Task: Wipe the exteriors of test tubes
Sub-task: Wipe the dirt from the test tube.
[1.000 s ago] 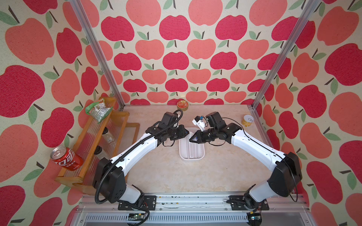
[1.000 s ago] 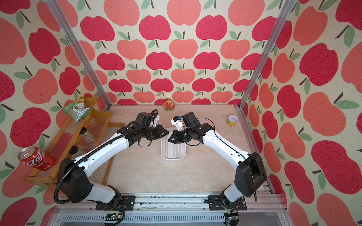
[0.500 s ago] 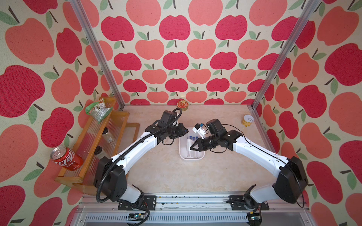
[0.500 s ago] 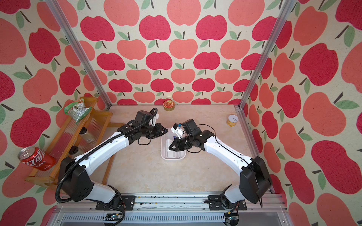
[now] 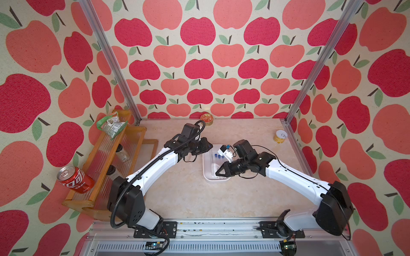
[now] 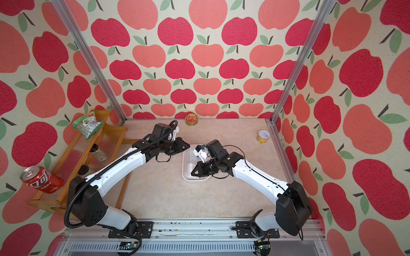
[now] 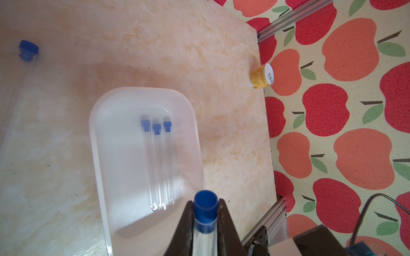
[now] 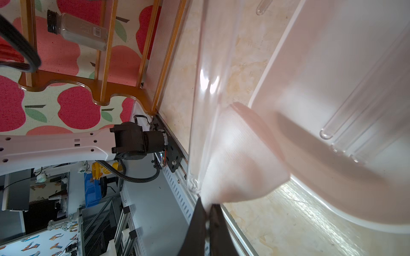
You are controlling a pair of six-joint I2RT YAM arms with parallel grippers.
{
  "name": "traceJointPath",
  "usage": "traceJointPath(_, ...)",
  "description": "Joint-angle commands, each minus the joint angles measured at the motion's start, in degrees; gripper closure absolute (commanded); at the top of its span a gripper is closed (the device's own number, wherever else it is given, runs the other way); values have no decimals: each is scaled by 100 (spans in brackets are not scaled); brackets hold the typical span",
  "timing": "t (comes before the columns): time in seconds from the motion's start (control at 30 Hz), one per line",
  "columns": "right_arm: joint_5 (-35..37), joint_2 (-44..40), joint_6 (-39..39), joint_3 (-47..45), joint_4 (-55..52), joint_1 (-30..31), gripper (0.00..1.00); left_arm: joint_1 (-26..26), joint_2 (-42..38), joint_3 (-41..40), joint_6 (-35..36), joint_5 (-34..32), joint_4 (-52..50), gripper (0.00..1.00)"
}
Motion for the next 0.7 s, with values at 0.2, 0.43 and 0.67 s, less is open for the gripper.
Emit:
traceJointPath(0.2,-27,421,-153,905,-101,-304,100,-6,-22,105,103,102,-64,84)
traceJointPath(0.43,139,841,-158,1574,-325,-494,100,-35,-22,114,101,94,-88,84)
traceJointPath(0.67,97,761,-154,1520,-360,-490,100,-31,-15,114,102,82,-83,84)
